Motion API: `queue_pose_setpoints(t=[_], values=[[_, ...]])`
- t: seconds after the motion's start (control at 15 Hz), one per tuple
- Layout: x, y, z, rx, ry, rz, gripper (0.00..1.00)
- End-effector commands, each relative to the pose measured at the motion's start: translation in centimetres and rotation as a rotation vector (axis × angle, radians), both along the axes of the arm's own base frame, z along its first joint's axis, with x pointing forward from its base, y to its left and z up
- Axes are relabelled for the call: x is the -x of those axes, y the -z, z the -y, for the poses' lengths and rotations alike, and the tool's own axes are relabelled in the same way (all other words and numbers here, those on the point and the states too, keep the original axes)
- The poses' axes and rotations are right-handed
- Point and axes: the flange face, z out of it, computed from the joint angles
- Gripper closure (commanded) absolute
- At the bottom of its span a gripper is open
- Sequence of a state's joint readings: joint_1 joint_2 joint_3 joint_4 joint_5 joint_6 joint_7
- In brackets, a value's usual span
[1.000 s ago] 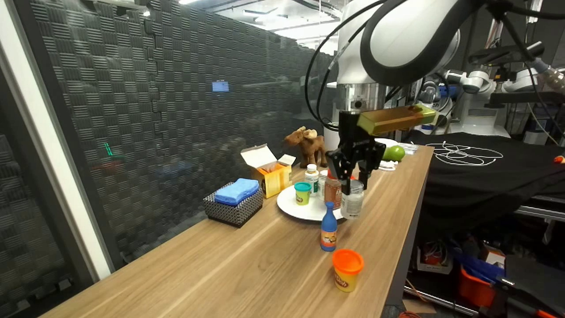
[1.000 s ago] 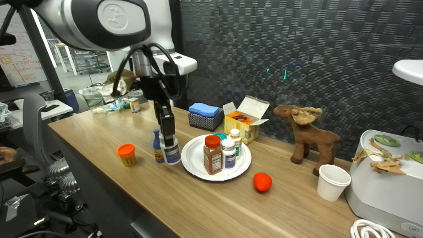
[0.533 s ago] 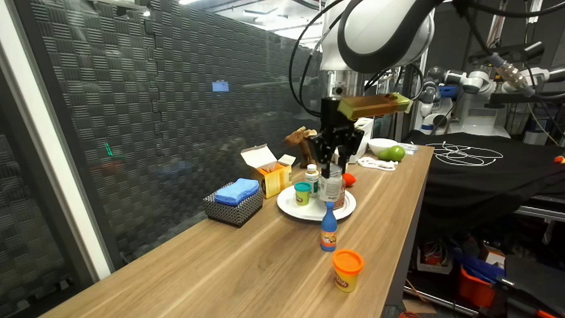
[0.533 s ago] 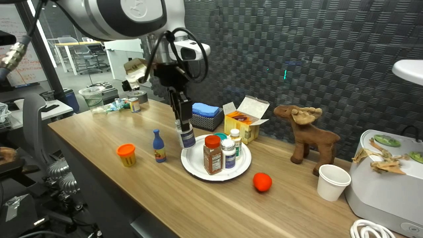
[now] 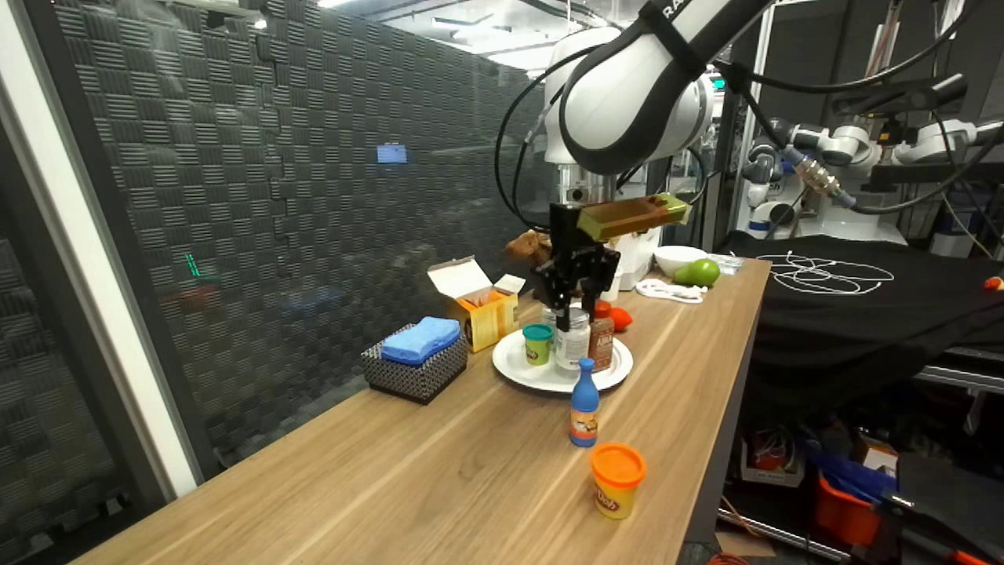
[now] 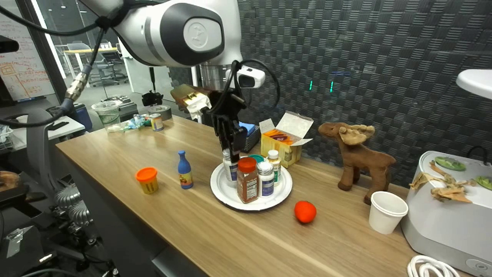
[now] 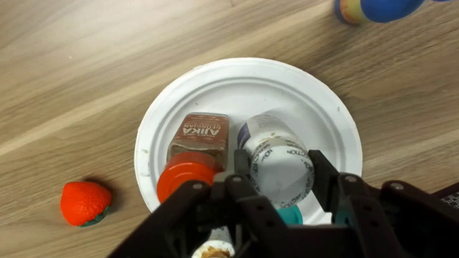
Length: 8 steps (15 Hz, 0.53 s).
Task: Pick up all the objects surrounding the white plate and arrange them on the plate
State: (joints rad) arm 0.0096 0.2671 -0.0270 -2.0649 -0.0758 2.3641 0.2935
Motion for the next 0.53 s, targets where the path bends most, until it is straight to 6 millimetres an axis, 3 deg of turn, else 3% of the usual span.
queue_pose_setpoints(t=[0.0, 0.47], values=[[-2.0, 1.0, 1.3, -0.005, -0.01, -0.014, 0.8], [-3.7, 1.0, 2.3, -0.004, -0.013, 0.023, 0.8]])
